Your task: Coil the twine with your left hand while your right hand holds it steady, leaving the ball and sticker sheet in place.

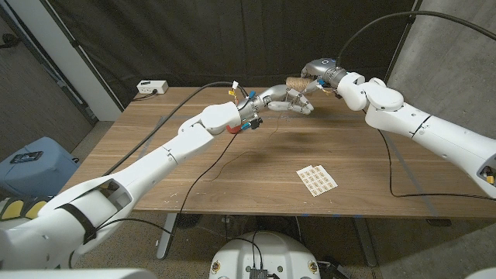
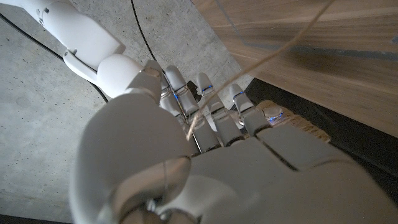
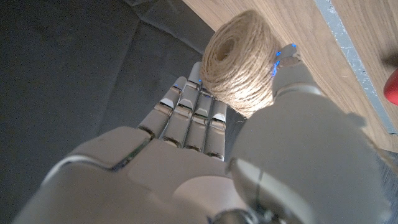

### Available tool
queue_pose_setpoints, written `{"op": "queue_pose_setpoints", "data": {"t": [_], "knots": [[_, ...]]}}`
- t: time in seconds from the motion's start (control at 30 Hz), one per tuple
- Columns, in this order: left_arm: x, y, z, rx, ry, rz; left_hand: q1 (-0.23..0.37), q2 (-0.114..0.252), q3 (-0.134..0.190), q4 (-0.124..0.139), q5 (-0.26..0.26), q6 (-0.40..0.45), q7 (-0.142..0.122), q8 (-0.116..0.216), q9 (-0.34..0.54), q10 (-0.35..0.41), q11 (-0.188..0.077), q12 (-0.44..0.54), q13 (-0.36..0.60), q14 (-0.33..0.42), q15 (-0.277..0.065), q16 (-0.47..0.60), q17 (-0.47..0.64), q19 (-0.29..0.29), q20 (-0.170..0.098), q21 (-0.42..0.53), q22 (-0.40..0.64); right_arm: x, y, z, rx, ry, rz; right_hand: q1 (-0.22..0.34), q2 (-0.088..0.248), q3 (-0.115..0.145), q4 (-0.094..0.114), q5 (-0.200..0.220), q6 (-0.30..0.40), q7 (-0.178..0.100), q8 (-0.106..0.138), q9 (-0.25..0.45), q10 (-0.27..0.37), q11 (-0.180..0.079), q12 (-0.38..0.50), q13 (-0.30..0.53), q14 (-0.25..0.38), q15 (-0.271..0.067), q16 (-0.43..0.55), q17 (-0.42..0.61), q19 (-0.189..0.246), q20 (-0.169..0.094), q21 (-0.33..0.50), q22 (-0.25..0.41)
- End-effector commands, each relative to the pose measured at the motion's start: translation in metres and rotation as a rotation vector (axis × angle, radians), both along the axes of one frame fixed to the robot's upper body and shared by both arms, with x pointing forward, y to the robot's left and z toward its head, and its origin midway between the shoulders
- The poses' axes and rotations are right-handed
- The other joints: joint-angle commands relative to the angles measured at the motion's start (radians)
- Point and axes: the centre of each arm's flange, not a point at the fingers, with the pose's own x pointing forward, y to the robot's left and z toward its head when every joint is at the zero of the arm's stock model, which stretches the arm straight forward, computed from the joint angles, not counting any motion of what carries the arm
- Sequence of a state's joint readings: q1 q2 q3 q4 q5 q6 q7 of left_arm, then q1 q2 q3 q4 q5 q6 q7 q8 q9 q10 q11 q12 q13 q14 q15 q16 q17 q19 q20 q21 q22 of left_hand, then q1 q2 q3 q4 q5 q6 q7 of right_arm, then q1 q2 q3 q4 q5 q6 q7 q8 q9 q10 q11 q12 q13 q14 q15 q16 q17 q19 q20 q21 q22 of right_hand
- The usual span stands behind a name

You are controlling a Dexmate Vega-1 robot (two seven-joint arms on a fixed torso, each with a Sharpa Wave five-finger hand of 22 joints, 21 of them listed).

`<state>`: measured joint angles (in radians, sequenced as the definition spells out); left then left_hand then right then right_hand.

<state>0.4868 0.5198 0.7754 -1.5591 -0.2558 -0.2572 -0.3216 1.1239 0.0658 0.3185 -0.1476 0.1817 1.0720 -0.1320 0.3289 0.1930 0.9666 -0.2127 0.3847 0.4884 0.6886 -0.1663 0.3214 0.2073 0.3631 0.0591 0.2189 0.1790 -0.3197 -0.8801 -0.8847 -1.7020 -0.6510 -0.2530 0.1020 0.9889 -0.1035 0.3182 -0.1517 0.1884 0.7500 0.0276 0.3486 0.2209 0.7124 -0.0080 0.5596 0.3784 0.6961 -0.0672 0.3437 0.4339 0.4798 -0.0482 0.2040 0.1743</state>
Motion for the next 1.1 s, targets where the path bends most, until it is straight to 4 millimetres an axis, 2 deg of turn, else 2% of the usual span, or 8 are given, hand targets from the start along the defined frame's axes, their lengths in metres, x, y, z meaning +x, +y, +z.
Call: {"op": "queue_pose_setpoints", "data": {"t": [0.03,1.1], "knots": [[-0.002,0.002,0.007,0.004,-0.012,-0.007,0.005,0.012,0.002,-0.005,0.009,0.009,-0.003,0.004,0.004,0.013,-0.001,-0.002,0.004,0.013,-0.001,-0.003,0.002,0.01,0.003,-0.001,0.005,0.002,0.003,-0.012,-0.018,0.014,-0.004,0.096,0.099,-0.004,-0.001,0.005,0.158,-0.145,0.004,0.006,0.144,-0.14,0.008,0.003,0.009,-0.154,-0.002,0.001,0.011,0.0,0.0,0.001],[-0.011,0.003,0.017,0.003,-0.036,-0.031,0.004,0.012,-0.001,-0.004,0.009,0.008,-0.004,0.003,0.004,0.015,-0.002,-0.009,0.009,0.015,0.0,-0.006,0.006,0.01,0.003,-0.001,0.005,0.014,0.0,-0.025,-0.016,0.048,-0.031,0.104,0.096,0.002,-0.004,0.008,0.159,-0.147,0.004,0.005,0.146,-0.14,0.006,0.005,0.024,-0.155,-0.018,-0.009,0.014,-0.001,-0.001,0.001]]}}
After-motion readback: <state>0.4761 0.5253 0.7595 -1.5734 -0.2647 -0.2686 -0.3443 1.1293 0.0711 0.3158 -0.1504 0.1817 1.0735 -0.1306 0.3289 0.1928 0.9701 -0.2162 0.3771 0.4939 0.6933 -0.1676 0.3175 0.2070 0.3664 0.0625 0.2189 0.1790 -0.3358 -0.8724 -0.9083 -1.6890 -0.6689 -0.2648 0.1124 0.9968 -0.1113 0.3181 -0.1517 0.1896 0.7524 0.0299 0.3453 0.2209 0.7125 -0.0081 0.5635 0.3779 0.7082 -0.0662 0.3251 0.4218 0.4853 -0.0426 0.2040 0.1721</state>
